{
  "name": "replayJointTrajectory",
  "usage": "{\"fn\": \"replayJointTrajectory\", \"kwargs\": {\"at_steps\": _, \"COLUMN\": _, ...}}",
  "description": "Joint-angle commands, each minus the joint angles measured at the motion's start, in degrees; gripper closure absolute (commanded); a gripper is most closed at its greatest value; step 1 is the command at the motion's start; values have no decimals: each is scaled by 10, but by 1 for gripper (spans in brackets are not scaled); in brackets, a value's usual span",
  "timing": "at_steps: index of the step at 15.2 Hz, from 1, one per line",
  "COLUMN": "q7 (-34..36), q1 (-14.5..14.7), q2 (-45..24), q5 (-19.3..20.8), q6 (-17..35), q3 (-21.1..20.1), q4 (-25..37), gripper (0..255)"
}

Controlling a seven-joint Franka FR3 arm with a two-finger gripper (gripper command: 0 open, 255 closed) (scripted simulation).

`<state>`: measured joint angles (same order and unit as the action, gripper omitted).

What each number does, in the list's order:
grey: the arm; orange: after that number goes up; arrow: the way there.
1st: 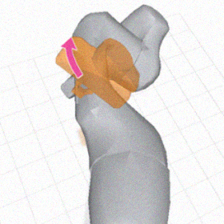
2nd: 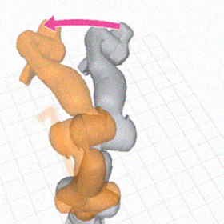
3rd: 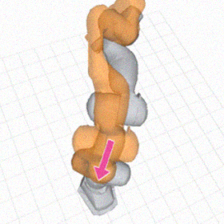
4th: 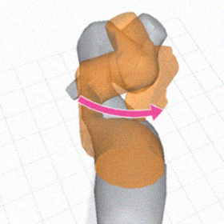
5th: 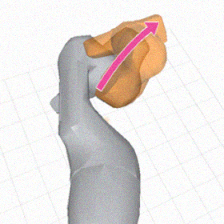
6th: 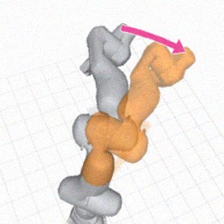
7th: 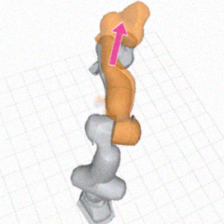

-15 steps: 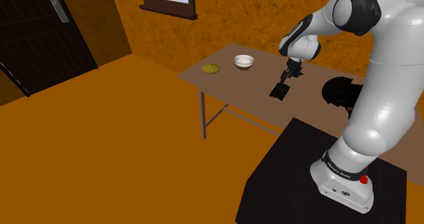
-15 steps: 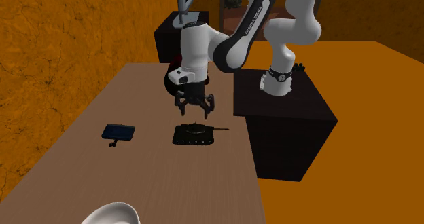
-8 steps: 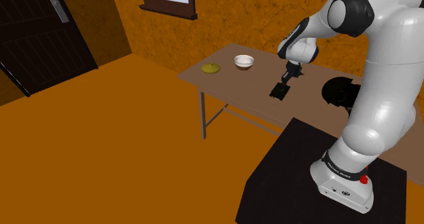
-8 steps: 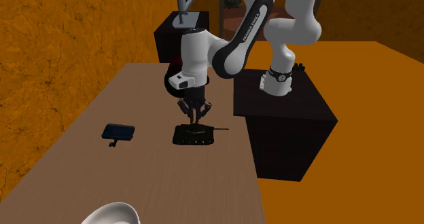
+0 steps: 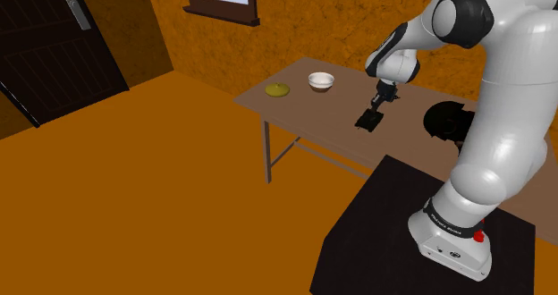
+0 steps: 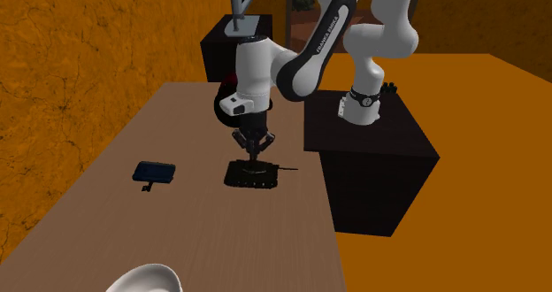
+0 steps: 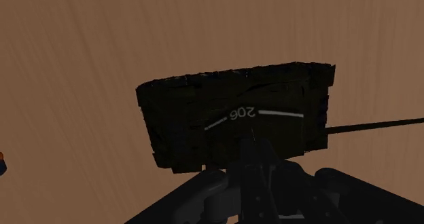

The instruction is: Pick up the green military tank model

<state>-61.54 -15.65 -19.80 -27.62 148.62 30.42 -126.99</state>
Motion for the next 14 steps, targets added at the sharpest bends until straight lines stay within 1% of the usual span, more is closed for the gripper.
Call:
{"fn": "replayJointTrajectory", "kwargs": {"at_steps": 1, "q7": 9, "q1": 6, "q2": 10, "q5": 12, "q6": -8, "q3": 7, "q4": 0, "gripper": 255}}
{"fn": "replayJointTrajectory", "kwargs": {"at_steps": 14, "q7": 82, "q1": 40, "q2": 93, "q5": 110, "q6": -82, "q3": 53, "q4": 10, "gripper": 255}}
